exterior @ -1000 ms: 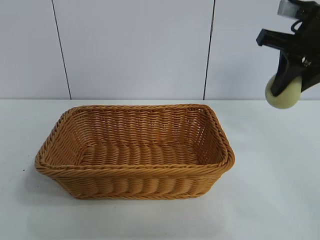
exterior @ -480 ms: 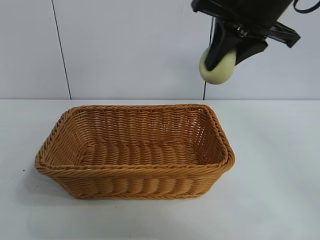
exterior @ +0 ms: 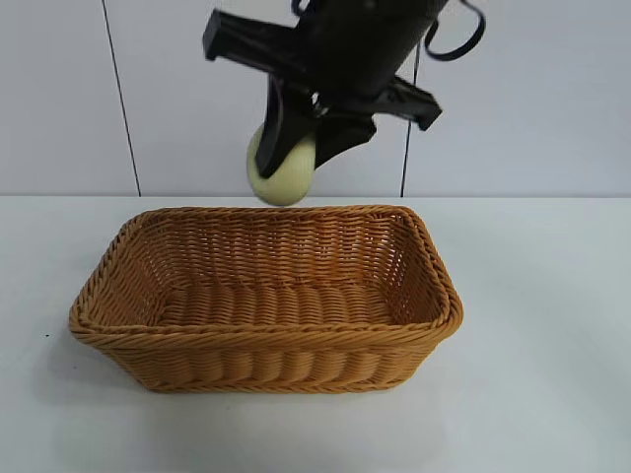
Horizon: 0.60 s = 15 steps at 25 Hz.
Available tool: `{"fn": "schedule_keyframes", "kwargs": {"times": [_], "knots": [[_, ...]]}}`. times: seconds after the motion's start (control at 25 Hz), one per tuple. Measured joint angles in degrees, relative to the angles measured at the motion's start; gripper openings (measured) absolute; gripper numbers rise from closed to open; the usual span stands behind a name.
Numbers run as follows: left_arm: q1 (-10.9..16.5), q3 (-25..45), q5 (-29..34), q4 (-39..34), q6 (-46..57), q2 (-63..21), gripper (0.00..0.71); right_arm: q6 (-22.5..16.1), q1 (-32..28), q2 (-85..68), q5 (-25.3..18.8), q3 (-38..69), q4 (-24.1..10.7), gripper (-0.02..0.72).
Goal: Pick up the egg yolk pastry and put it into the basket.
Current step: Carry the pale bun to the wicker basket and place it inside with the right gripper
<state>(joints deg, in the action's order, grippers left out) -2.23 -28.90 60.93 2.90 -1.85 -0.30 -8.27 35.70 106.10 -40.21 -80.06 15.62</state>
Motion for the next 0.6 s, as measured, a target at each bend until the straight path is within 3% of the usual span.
{"fn": "schedule_keyframes", "kwargs": {"times": [0.2, 0.4, 0.52, 0.6], "knots": [[0.00, 0.00, 0.00, 0.00, 0.00, 0.00, 0.693, -0.46, 0.20, 7.59, 4.53, 0.00, 0.00, 0.157], [0.00, 0.00, 0.00, 0.00, 0.00, 0.00, 0.693, -0.52, 0.20, 12.96, 4.96, 0.00, -0.05, 0.160], [0.00, 0.00, 0.00, 0.00, 0.00, 0.00, 0.693, -0.52, 0.20, 13.36, 5.13, -0.07, -0.05, 0.229], [0.00, 0.00, 0.00, 0.00, 0.00, 0.00, 0.693, -0.47, 0.20, 13.30, 5.36, -0.26, -0.05, 0.340]]}}
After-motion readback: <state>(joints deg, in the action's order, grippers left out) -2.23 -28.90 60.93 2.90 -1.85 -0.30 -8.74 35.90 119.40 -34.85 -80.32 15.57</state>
